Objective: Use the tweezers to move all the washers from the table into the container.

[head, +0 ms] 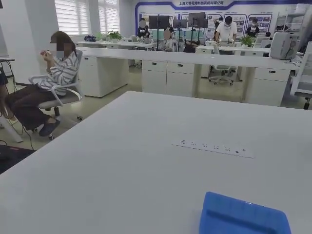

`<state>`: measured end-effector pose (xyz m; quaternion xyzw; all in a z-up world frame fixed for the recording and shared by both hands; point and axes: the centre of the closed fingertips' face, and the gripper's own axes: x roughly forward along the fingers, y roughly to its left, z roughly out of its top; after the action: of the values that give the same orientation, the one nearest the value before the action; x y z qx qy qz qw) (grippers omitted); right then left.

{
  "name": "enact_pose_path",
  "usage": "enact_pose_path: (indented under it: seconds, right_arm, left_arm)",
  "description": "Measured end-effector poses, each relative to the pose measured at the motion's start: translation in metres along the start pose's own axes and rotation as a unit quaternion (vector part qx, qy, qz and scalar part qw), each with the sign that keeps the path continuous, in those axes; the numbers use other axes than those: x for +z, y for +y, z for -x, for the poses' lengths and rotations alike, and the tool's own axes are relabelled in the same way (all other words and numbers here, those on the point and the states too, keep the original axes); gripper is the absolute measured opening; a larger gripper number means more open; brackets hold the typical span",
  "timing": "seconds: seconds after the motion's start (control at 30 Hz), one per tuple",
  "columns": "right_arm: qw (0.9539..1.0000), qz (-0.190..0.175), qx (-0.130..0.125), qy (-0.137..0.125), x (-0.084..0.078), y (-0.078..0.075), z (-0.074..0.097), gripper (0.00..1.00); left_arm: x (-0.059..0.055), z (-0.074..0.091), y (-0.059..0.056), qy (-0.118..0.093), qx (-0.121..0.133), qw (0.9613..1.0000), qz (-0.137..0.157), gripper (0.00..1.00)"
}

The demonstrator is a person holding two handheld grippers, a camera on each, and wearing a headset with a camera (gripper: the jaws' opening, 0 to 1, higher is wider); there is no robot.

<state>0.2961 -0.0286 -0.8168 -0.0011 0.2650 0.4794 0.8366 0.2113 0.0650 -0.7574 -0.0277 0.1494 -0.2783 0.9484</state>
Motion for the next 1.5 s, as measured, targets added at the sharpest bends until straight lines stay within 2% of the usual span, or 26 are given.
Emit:
enact_pose_path:
  seconds: [0.23, 0.47, 0.87, 1.33, 1.5]
  right_arm:
    - [0.9997, -0.007, 0.013, -0.019, 0.021, 0.007, 0.002, 0.03]
    - [0.9981, -0.022, 0.025, -0.052, 0.045, 0.007, 0.004, 0.03]
    - [0.9923, -0.060, 0.033, -0.103, 0.080, -0.009, 0.005, 0.03]
    - [0.9909, -0.081, 0.022, -0.105, 0.091, -0.029, -0.012, 0.03]
    - [0.9890, -0.097, 0.024, -0.110, 0.094, -0.033, -0.021, 0.03]
  left_arm:
    - [-0.002, -0.001, 0.000, 0.006, 0.000, 1.0000, -0.004, 0.78]
    - [-0.004, -0.001, 0.000, 0.011, 0.000, 0.9999, -0.006, 0.78]
    - [-0.004, 0.000, 0.003, 0.012, 0.006, 0.9999, -0.005, 0.77]
    - [-0.005, 0.000, 0.006, 0.012, 0.011, 0.9998, -0.006, 0.77]
    - [-0.005, 0.000, 0.005, 0.014, 0.009, 0.9998, -0.007, 0.76]
